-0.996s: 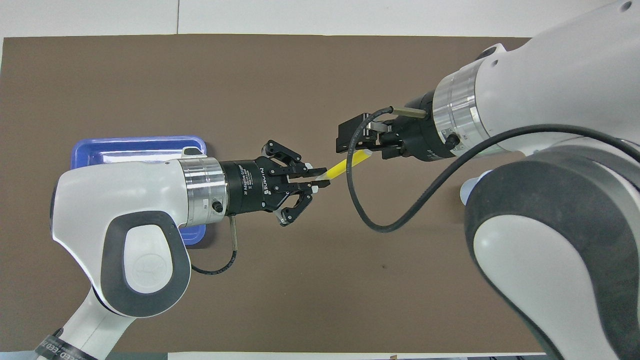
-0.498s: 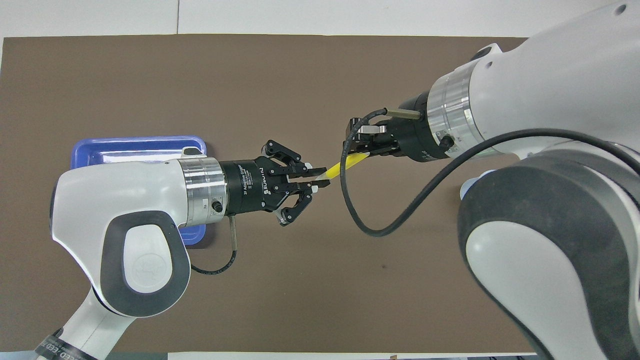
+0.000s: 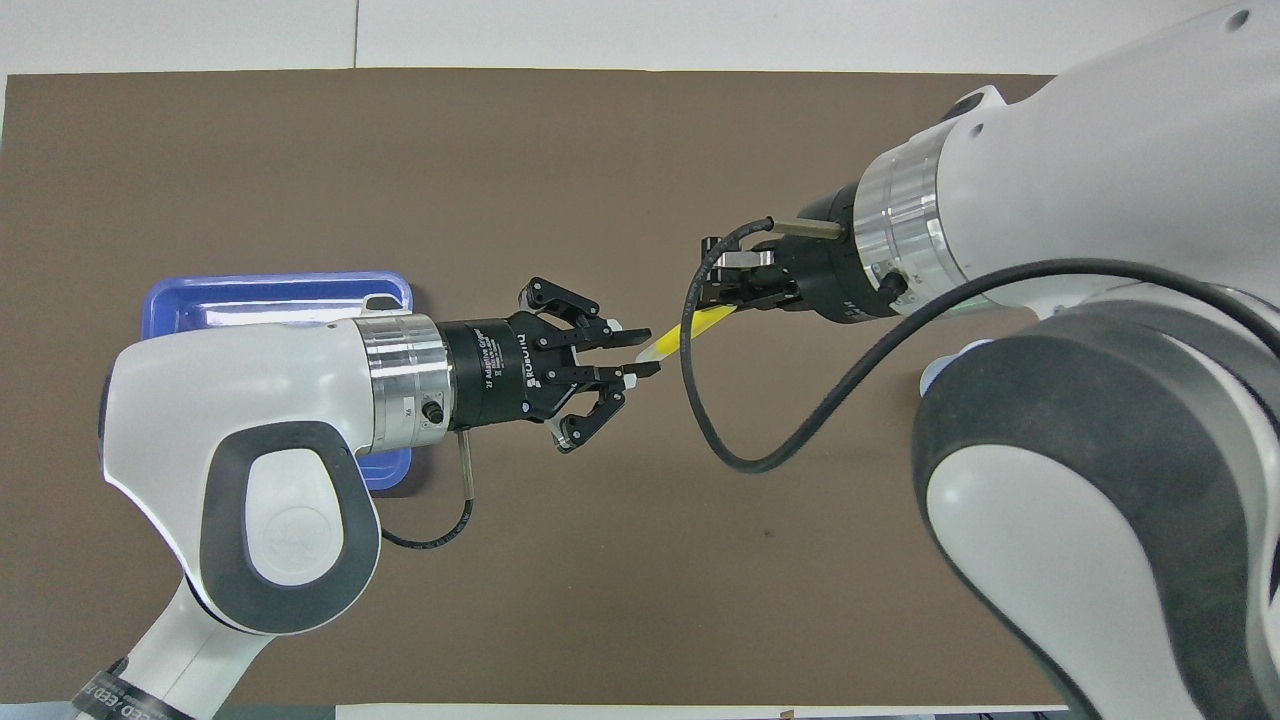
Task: Transfer and insert pens with both arms
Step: 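Grasp the yellow pen with the right gripper, open the left gripper, then carry the yellow pen to the cup while the left gripper returns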
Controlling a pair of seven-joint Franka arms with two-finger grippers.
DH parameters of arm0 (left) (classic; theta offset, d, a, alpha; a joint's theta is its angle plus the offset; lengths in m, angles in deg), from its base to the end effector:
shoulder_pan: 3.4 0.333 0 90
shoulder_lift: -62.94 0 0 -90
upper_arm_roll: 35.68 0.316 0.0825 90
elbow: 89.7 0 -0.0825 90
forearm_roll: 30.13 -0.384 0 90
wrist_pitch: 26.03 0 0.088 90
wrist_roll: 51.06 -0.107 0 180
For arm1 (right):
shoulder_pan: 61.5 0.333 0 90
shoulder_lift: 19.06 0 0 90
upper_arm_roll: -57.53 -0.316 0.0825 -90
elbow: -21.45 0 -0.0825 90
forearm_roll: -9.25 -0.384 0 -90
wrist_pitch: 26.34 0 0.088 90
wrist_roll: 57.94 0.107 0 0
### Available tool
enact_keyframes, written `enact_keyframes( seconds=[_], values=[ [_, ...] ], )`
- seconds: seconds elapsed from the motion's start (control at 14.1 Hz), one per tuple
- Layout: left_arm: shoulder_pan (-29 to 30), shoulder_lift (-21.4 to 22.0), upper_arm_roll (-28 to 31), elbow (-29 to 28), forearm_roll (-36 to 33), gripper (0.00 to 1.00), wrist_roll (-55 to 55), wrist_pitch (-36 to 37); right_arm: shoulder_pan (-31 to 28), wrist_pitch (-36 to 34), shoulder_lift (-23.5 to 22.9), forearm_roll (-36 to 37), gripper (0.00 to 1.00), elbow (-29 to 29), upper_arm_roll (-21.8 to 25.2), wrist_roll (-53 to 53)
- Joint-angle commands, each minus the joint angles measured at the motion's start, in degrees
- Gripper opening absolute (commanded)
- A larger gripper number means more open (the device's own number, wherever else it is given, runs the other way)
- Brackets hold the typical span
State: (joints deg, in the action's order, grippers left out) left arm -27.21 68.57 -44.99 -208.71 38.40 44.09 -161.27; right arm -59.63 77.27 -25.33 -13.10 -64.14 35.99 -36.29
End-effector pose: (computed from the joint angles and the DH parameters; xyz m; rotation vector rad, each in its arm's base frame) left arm 0.4622 -0.3188 0.5189 1.3915 1.7971 -0.8918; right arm 0.5515 0.2588 0.6332 -2.6662 0.0371 -0.0407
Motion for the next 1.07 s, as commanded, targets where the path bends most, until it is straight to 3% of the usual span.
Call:
enact_keyframes(
  seconds=[0.0,0.36,0.5,0.57,0.78,1.0],
  values=[
    [-0.8,2.02,0.51,-1.93,1.52,1.0,-0.76,-1.17,-0.9,0.1,0.21,3.1,0.0,-0.2,-0.35,0.41],
    [-0.01,2.89,0.86,-3.94,1.34,1.0,-1.72,-1.17,-1.08,0.53,3.19,16.08,0.0,-6.68,0.53,-2.22],
    [0.96,2.98,1.04,-4.47,0.64,1.0,-6.88,-1.08,-1.08,0.89,4.34,21.72,0.0,-8.98,2.19,-5.37],
    [1.66,3.16,1.3,-5.43,-0.84,1.0,-8.83,-0.9,-1.08,0.89,4.86,22.87,0.0,-9.94,4.03,-7.65],
    [5.34,3.25,1.13,-5.44,-15.59,1.0,-12.87,2.77,-1.08,2.98,7.32,23.06,0.0,-15.03,10.44,-12.5],
    [11.92,3.25,1.22,-4.92,-18.42,1.0,-25.94,10.76,-1.08,3.87,9.69,22.97,0.0,-19.34,15.81,-18.38]
  ],
)
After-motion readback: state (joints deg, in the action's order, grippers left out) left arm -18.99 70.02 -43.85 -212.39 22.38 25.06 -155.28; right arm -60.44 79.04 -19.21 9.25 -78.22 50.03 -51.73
